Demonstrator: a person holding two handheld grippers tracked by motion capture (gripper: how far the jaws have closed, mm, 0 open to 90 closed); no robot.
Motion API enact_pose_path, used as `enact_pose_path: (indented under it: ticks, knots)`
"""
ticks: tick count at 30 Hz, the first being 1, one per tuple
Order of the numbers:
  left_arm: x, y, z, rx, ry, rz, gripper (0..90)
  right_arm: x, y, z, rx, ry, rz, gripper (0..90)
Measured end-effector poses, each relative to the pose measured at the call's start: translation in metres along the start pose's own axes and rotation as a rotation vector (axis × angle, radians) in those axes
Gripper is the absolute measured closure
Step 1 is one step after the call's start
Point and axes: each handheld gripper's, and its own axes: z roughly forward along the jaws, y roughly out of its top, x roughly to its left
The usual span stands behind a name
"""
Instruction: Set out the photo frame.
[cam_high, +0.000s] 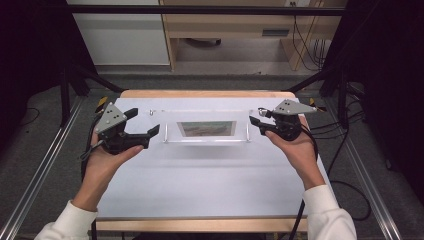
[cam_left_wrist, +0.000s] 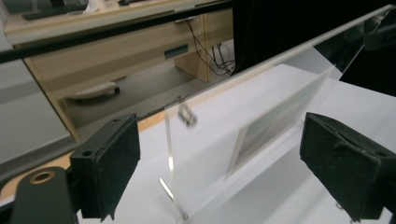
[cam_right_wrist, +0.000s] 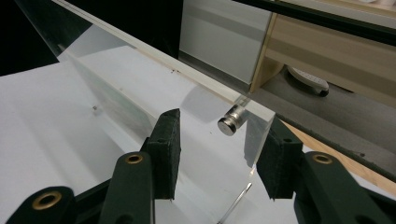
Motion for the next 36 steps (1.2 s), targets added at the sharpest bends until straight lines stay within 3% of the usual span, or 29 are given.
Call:
enact_pose_path:
  ticks: [5, 15, 27, 36]
  knots:
    - [0.003, -0.022, -0.002, 0.042, 0.008, -0.039, 10.0, -0.005, 0.004, 0.006, 0.0, -0.009, 0.016, 54.7]
    - [0.01, -0.053, 0.004, 0.091, 0.012, -0.062, 9.9, -0.013, 0.009, 0.014, -0.001, -0.013, 0.036, 54.6]
    - [0.013, -0.068, 0.013, 0.117, 0.017, -0.086, 9.7, -0.02, 0.012, 0.021, -0.001, -0.015, 0.06, 54.5]
    - [0.014, -0.084, 0.018, 0.161, 0.026, -0.08, 9.1, -0.028, 0.015, 0.03, -0.015, -0.014, 0.092, 54.2]
